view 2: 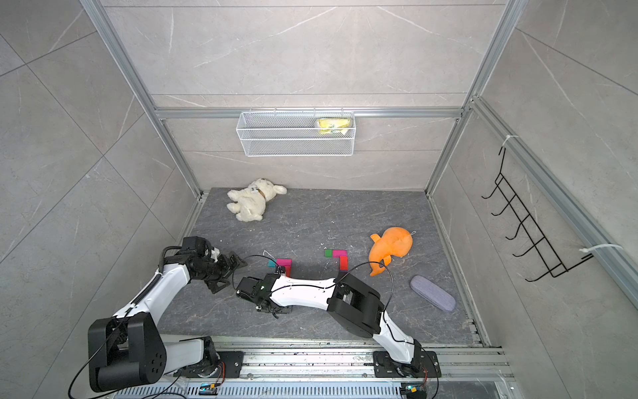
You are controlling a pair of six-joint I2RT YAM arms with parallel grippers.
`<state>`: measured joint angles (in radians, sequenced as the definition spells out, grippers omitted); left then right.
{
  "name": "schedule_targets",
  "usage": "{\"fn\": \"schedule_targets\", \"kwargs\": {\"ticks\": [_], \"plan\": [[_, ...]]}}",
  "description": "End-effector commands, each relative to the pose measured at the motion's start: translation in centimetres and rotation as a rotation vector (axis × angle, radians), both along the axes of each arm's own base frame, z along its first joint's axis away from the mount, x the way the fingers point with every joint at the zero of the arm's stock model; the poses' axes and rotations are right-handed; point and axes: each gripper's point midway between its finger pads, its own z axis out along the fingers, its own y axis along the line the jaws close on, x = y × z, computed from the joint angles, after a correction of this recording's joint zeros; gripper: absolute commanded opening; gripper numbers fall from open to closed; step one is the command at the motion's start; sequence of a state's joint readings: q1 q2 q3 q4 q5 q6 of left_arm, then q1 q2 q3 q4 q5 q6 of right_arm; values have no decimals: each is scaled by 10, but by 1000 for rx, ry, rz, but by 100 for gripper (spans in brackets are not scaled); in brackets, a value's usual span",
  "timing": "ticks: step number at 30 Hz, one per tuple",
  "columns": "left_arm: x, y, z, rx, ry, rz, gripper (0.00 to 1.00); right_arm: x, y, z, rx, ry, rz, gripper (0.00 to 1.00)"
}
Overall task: Assemble the number 7 with building blocks
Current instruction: Assemble the building block at the center of the board.
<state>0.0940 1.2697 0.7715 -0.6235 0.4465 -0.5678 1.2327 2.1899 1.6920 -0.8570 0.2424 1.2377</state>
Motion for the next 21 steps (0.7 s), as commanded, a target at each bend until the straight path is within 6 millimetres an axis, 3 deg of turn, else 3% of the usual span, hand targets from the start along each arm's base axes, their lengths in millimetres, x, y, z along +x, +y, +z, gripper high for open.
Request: {"fn": "schedule_targets", "kwargs": {"ticks": [1,21], "plan": [[-1,-1,5,-1,-19,-11,100,-1,-10,-8,-44,16,6,39],[-1,-1,3,-1,-13,-12,100,4,-12,-14,-49,30,-1,36]]}}
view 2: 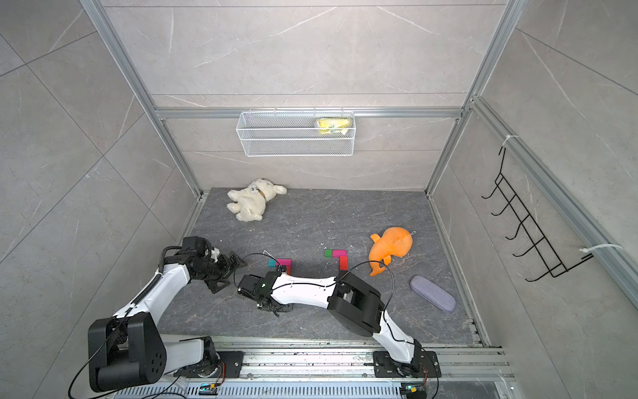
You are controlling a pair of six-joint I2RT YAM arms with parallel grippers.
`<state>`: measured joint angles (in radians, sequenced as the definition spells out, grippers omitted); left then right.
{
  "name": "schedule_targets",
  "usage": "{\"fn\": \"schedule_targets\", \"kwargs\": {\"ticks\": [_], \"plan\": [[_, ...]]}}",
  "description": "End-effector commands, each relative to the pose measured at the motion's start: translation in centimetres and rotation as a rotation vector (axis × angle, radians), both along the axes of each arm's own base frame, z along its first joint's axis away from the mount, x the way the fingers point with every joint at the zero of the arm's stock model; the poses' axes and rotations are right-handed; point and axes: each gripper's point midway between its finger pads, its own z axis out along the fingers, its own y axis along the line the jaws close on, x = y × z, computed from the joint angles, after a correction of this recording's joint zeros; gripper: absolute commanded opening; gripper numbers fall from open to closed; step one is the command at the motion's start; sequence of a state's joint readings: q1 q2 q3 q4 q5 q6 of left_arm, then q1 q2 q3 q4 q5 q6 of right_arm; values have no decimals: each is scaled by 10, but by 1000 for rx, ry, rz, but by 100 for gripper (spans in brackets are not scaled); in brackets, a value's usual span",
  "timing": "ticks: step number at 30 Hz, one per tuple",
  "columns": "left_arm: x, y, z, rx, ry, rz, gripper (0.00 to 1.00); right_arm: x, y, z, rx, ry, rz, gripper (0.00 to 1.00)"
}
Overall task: Assemble the number 7 with building blocks
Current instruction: Assemble the building block at the center of the board.
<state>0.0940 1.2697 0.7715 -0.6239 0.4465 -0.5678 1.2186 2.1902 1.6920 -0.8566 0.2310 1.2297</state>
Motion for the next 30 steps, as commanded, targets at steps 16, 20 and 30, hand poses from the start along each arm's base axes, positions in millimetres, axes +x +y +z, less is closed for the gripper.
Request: {"fn": "schedule_targets", "kwargs": {"ticks": [16,20,30], "plan": [[-1,-1,3,1,-10,-13,100,2,-8,-19,-34,30,-3,36],[-1,-1,2,3,-9,-11,100,2,-8,-21,-32,32,-1,36],[-1,-1,2,2,-7,-12,100,2,-8,-23,-35,37,-4,36]]}}
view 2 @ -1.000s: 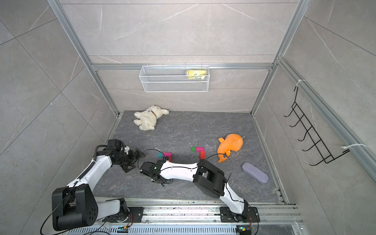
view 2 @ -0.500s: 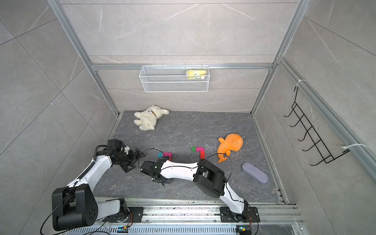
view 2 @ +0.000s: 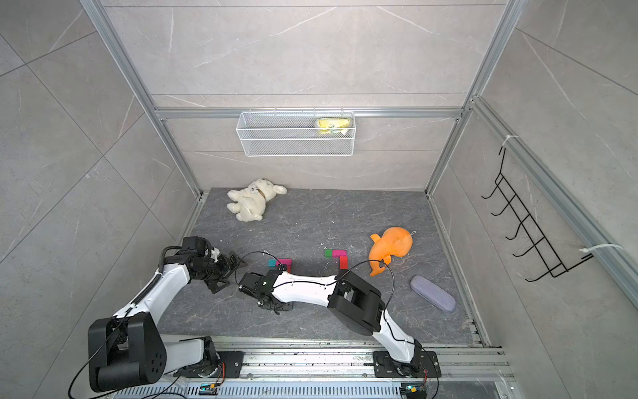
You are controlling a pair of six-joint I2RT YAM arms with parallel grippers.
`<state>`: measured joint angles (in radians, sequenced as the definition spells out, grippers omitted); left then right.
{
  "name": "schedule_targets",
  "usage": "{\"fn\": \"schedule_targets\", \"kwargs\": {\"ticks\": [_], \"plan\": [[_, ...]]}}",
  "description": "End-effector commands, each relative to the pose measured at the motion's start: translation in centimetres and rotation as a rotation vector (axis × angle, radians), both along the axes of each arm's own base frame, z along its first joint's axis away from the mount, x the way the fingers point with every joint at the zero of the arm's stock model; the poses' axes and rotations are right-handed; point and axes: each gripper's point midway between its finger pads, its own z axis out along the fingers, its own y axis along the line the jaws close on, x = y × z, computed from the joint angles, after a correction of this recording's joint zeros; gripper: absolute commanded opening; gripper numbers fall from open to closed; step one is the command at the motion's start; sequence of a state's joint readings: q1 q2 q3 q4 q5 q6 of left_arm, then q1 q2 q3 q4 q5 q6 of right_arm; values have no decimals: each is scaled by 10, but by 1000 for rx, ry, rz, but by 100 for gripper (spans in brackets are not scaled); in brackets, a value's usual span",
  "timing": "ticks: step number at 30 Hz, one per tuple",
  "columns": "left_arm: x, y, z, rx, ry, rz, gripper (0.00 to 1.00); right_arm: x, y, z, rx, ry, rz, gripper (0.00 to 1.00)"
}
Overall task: Assemble the number 7 with building blocks
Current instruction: Assemble the building block at the center of the board.
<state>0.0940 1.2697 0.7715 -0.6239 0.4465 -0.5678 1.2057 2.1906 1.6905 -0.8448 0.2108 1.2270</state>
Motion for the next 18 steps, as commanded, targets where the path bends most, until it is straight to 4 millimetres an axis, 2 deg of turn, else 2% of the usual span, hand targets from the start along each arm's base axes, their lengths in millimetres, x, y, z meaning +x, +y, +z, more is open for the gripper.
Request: {"fn": "schedule_targets", "kwargs": {"ticks": [1,18], "plan": [[-1,-1,3,2,-9,-11,100,-1,-9,-23,-50,22,2,36],[-1,0,2,6,-8,-11,100,2,-10,-26,-50,29,-6,37]]}}
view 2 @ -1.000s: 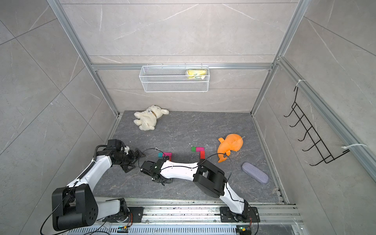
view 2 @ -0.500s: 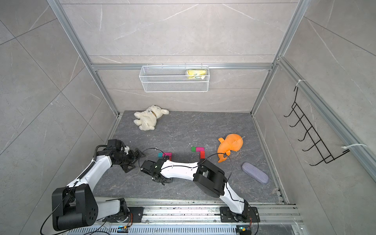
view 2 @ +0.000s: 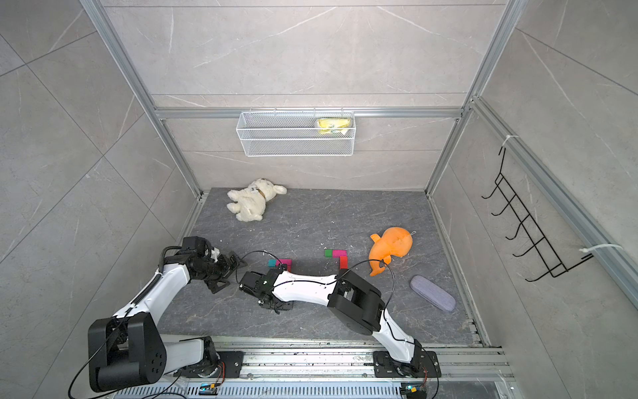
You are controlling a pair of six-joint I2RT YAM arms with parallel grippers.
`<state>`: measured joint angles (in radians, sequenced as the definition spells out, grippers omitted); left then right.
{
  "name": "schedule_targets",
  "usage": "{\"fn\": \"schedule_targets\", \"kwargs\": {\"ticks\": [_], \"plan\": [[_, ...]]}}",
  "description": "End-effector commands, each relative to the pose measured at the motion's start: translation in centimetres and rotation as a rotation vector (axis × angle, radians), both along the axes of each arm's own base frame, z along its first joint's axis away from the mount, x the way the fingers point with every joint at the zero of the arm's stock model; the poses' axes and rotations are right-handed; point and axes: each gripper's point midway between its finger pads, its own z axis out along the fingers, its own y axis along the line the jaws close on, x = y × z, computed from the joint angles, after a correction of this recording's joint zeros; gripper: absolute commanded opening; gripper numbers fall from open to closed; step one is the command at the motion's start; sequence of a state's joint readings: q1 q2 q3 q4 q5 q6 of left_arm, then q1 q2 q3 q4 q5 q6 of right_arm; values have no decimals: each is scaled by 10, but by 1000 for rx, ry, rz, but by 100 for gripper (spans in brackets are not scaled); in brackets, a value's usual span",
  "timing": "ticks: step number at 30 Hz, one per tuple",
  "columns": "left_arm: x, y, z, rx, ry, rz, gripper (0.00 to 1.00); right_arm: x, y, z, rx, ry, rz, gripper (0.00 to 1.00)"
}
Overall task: Assemble the number 7 with building blocks
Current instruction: Assemble the building block at the center of the board.
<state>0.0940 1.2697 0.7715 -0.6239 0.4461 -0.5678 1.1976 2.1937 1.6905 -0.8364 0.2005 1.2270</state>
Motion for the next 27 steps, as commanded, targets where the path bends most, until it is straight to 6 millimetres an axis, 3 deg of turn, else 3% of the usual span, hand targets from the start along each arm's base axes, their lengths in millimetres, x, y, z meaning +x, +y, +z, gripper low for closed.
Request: {"fn": "schedule_targets", "kwargs": {"ticks": [1,27], "plan": [[-1,-1,3,5,-8,-11,100,1,-11,-24,-57,19,0,37],[-1,0,2,7,-6,-11,100,4,-17,-26,-70,20,-12,37]]}}
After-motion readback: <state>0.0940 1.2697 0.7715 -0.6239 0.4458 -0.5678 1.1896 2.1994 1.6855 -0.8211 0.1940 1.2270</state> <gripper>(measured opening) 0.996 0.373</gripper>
